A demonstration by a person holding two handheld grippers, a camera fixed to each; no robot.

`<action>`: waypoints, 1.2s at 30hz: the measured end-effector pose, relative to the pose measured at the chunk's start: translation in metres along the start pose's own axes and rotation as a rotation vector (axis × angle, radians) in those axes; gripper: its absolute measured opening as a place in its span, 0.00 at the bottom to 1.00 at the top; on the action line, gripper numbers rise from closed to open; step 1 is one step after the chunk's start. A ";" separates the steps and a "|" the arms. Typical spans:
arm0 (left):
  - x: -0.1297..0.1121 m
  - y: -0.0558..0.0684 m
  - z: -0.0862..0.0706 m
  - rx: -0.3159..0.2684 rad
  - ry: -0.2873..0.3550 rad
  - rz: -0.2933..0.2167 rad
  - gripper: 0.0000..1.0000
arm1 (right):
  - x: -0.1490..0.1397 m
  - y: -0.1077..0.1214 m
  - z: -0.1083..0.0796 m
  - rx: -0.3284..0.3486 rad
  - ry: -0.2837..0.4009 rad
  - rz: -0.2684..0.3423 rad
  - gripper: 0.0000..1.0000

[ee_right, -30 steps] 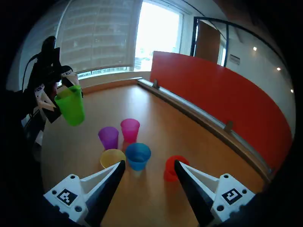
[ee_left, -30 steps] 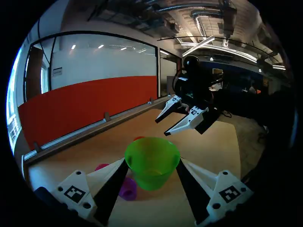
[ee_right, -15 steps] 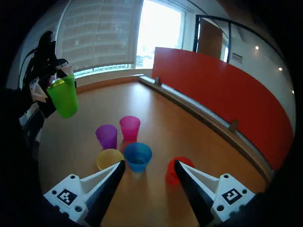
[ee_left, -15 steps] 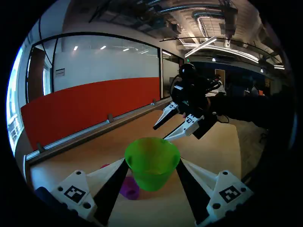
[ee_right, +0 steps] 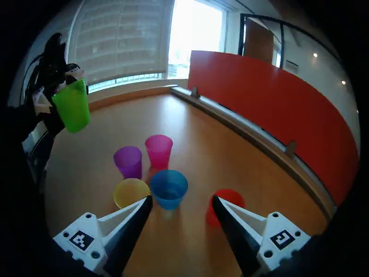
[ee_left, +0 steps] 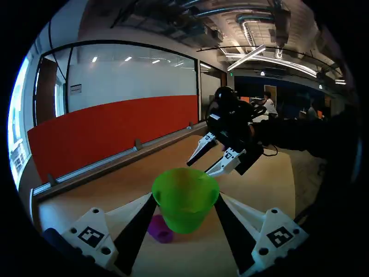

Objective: Pour water

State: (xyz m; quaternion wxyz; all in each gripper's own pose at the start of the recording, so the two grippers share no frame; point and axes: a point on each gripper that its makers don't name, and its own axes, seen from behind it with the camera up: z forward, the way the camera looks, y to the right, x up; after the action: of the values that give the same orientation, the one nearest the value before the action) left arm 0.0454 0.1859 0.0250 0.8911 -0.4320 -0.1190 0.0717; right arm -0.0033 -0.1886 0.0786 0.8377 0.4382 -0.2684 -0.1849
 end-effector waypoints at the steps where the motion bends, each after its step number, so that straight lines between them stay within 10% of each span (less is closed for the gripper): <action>1: -0.001 0.000 0.000 0.000 0.000 -0.002 0.86 | -0.001 -0.001 0.002 0.002 -0.005 -0.001 1.00; 36: -0.011 -0.002 -0.004 -0.001 -0.004 -0.017 0.86 | -0.032 -0.018 0.046 0.059 -0.086 0.009 1.00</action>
State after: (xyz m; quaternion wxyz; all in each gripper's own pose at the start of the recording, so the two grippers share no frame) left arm 0.0359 0.1791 0.0225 0.8912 -0.4314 -0.1243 0.0647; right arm -0.0579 -0.2100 0.0765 0.8131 0.4530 -0.3112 -0.1916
